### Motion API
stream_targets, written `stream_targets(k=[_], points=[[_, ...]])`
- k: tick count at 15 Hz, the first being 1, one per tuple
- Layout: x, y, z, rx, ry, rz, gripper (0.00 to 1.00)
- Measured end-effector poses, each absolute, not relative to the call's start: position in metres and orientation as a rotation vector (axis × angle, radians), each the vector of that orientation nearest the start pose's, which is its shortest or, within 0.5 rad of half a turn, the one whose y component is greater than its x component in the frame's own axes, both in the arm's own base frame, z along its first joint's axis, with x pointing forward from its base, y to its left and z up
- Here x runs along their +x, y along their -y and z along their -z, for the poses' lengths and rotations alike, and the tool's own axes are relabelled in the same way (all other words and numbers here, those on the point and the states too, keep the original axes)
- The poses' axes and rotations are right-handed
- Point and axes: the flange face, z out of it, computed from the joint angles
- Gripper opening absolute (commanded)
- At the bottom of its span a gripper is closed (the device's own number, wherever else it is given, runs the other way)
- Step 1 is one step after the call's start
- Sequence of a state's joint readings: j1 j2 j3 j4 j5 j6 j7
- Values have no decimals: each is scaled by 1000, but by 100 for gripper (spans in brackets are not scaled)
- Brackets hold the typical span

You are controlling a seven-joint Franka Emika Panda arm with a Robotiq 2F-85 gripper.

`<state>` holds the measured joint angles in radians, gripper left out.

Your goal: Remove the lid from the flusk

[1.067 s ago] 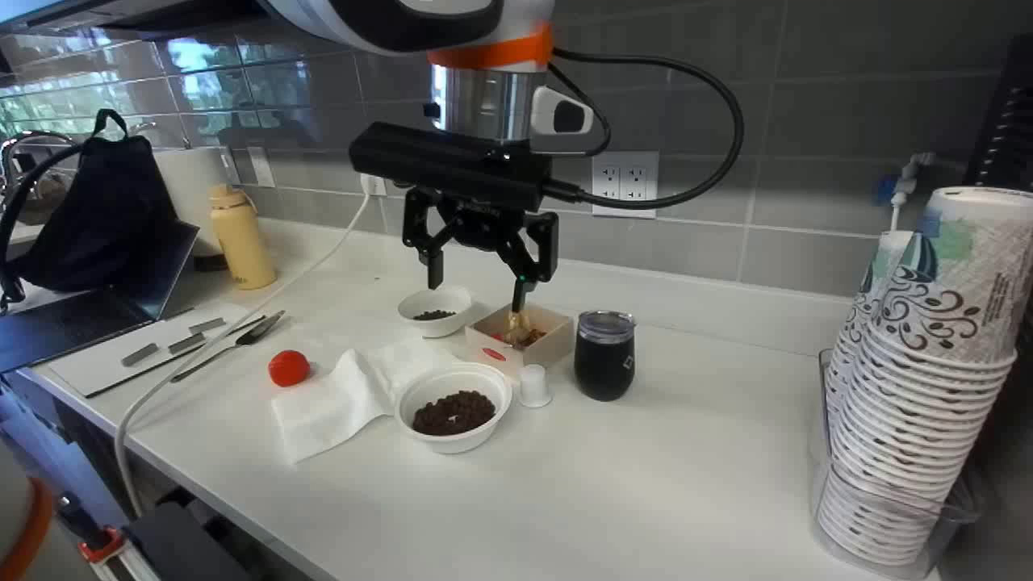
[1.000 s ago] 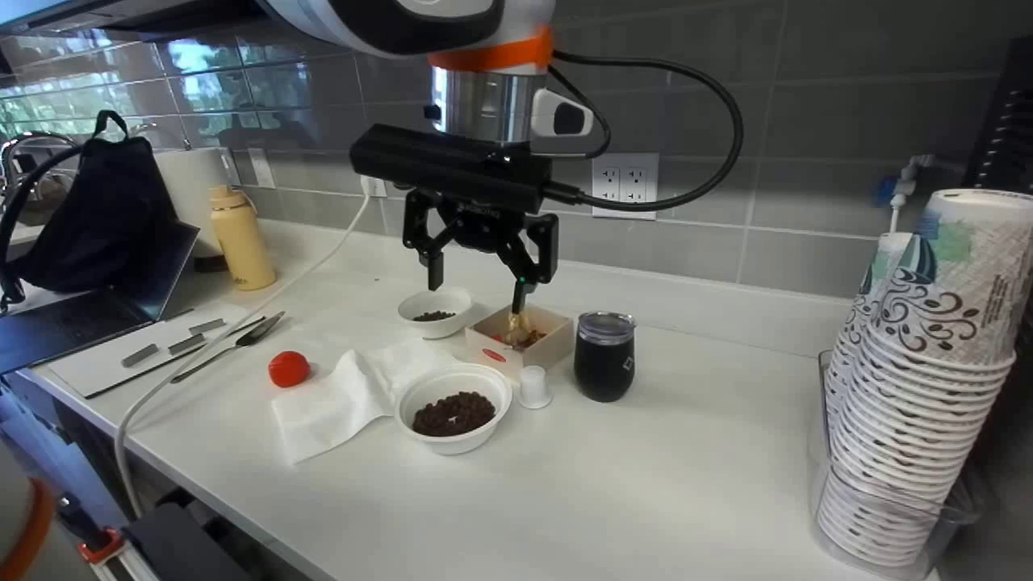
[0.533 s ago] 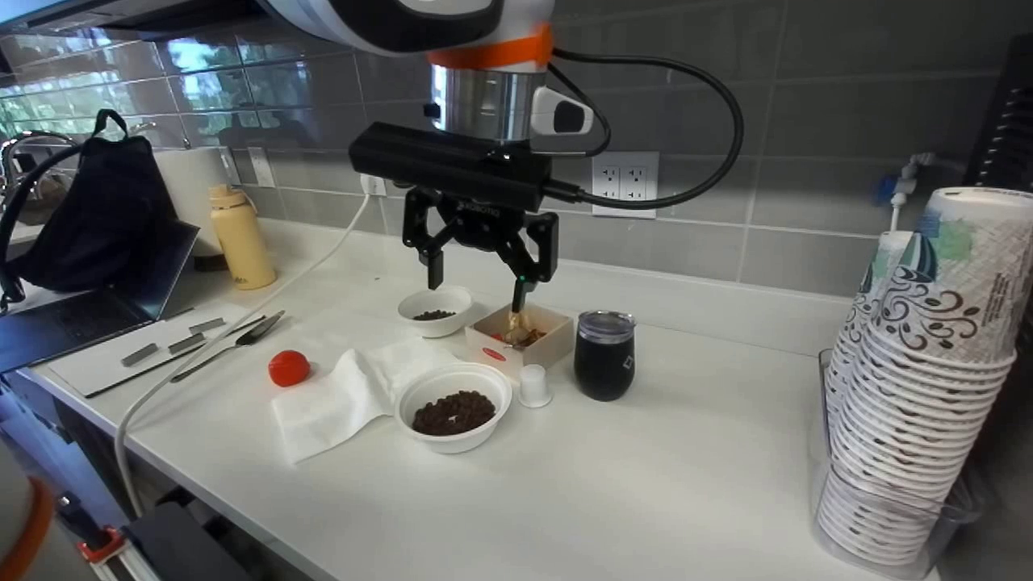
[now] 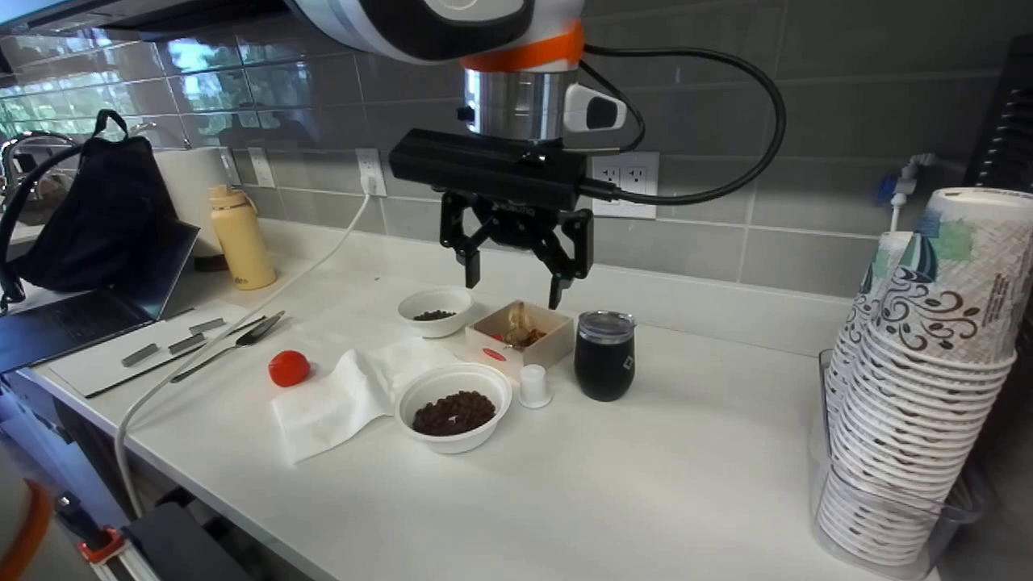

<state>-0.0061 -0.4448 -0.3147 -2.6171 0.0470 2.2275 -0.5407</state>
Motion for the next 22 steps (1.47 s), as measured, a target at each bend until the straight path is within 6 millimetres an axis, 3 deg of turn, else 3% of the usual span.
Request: stream_targets(k=[6, 13, 22], points=[[426, 145, -381, -3041, 297, 173, 100], [481, 156, -350, -3035, 303, 120, 100], [515, 152, -308, -3049, 335, 53, 100]])
